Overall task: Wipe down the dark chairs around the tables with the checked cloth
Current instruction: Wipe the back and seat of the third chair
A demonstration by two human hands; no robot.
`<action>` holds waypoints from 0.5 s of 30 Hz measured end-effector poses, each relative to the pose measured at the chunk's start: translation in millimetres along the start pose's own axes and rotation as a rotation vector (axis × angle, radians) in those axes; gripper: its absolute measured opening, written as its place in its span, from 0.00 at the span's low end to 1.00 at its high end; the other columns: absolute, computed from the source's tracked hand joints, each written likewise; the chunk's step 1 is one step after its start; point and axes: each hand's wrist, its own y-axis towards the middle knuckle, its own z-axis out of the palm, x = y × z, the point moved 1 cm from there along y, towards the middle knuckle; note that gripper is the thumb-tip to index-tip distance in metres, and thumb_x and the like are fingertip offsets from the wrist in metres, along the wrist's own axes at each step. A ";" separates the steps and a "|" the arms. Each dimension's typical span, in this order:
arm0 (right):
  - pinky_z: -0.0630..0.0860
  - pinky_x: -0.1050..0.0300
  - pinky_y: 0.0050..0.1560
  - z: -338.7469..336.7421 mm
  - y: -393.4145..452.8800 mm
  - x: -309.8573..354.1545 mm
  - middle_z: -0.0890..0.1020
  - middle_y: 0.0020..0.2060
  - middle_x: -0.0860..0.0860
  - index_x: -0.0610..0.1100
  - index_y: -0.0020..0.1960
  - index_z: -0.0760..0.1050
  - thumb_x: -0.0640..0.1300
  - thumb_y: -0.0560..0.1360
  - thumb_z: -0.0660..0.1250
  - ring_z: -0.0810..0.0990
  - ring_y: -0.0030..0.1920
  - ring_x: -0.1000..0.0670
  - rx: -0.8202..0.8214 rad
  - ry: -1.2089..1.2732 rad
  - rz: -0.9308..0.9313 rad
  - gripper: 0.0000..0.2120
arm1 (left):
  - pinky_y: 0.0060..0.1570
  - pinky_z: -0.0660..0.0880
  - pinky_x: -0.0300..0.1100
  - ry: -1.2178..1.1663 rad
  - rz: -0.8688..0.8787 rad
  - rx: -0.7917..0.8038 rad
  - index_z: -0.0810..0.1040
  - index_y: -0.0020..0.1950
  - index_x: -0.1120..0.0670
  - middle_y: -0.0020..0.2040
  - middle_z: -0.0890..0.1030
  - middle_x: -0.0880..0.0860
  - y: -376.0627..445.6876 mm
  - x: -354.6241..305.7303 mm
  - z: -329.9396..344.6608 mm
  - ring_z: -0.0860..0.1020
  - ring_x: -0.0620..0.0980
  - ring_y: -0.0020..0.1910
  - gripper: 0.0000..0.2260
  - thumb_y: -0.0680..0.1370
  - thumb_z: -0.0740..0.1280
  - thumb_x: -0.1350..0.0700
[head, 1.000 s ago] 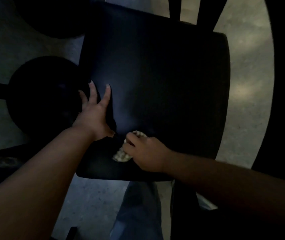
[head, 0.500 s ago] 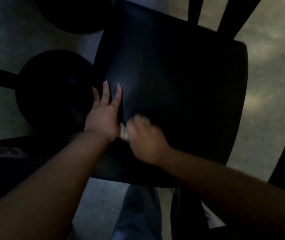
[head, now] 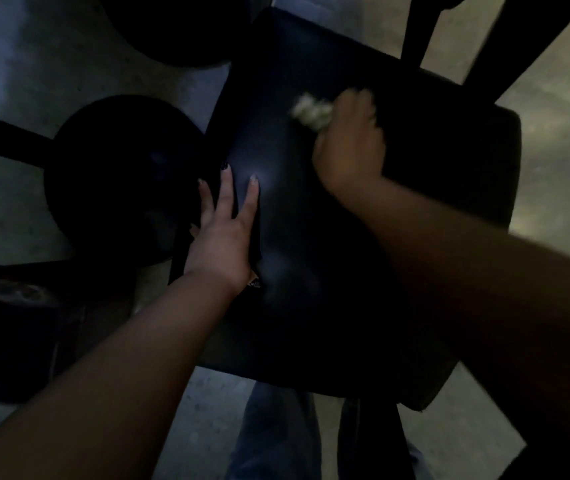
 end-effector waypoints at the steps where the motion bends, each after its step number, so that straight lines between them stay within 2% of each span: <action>1: 0.76 0.51 0.42 8.4 -29.0 12.3 0.73 0.59 0.41 0.41 0.58 0.70 0.40 0.73 0.62 0.78 0.52 0.40 0.027 0.029 -0.126 0.14 | 0.72 0.60 0.60 -0.014 -0.025 -0.002 0.33 0.78 0.48 0.75 0.27 0.51 0.2 -1.5 0.0 0.34 0.59 0.76 0.62 0.64 0.80 0.57; 3: 0.70 0.57 0.26 12.0 -88.5 19.3 0.77 0.47 0.41 0.41 0.48 0.73 0.41 0.68 0.66 0.80 0.36 0.42 0.128 0.078 -0.430 0.10 | 0.72 0.61 0.56 -0.070 -0.116 -0.017 0.31 0.77 0.55 0.76 0.28 0.54 2.6 -3.7 0.6 0.42 0.59 0.78 0.64 0.63 0.81 0.59; 5: 0.62 0.61 0.21 7.3 -103.8 10.9 0.77 0.43 0.41 0.41 0.46 0.72 0.44 0.66 0.66 0.77 0.27 0.43 0.231 0.090 -0.739 0.10 | 0.73 0.59 0.53 -0.069 -0.186 -0.044 0.31 0.76 0.59 0.76 0.30 0.56 7.3 -5.5 3.4 0.43 0.57 0.78 0.58 0.68 0.78 0.61; 7: 0.62 0.60 0.22 -0.2 -71.8 1.1 0.78 0.45 0.41 0.43 0.48 0.68 0.44 0.68 0.59 0.79 0.29 0.41 0.287 -0.026 -1.002 0.10 | 0.72 0.59 0.54 -0.020 -0.218 -0.079 0.31 0.76 0.62 0.77 0.31 0.58 13.2 -8.4 7.0 0.39 0.56 0.78 0.50 0.74 0.72 0.63; 8: 0.67 0.57 0.24 -7.4 -47.9 -2.4 0.78 0.49 0.39 0.42 0.51 0.67 0.42 0.70 0.58 0.80 0.33 0.39 0.285 -0.102 -1.040 0.10 | 0.71 0.60 0.55 0.013 -0.229 -0.096 0.31 0.75 0.64 0.76 0.31 0.60 16.0 -10.8 8.4 0.38 0.57 0.78 0.47 0.76 0.69 0.63; 9: 0.72 0.52 0.28 -14.2 -20.9 -5.1 0.77 0.54 0.36 0.41 0.55 0.67 0.40 0.71 0.59 0.81 0.39 0.37 0.229 -0.139 -0.986 0.12 | 0.71 0.61 0.55 0.062 -0.235 -0.105 0.32 0.75 0.65 0.76 0.32 0.61 18.0 -12.0 10.2 0.38 0.58 0.77 0.45 0.77 0.68 0.62; 10: 0.75 0.49 0.36 -19.5 6.5 -8.8 0.74 0.59 0.34 0.40 0.59 0.66 0.38 0.74 0.60 0.80 0.46 0.35 0.146 -0.131 -0.848 0.15 | 0.71 0.62 0.55 0.106 -0.235 -0.114 0.32 0.75 0.66 0.76 0.32 0.62 19.2 -11.9 12.0 0.38 0.59 0.77 0.45 0.77 0.67 0.62; 12: 0.72 0.48 0.52 -30.3 54.4 -12.5 0.67 0.67 0.35 0.39 0.69 0.62 0.39 0.78 0.59 0.74 0.58 0.35 0.100 -0.096 -0.380 0.20 | 0.70 0.62 0.55 0.088 -0.243 -0.096 0.32 0.75 0.64 0.77 0.32 0.60 18.1 -10.8 13.3 0.38 0.57 0.78 0.46 0.76 0.69 0.63; 13: 0.69 0.50 0.57 -31.9 67.7 -8.3 0.64 0.69 0.36 0.38 0.71 0.60 0.39 0.79 0.59 0.71 0.63 0.37 0.081 -0.056 -0.177 0.22 | 0.71 0.61 0.55 0.065 -0.249 -0.090 0.32 0.76 0.63 0.77 0.31 0.59 16.0 -10.2 12.5 0.38 0.56 0.78 0.47 0.76 0.70 0.64; 15: 0.67 0.51 0.62 -18.2 67.4 11.8 0.61 0.72 0.38 0.39 0.73 0.59 0.41 0.79 0.58 0.67 0.67 0.39 0.010 -0.034 -0.021 0.24 | 0.71 0.60 0.55 0.056 -0.246 -0.090 0.32 0.76 0.63 0.77 0.31 0.58 14.1 -11.0 10.4 0.38 0.56 0.78 0.48 0.75 0.70 0.62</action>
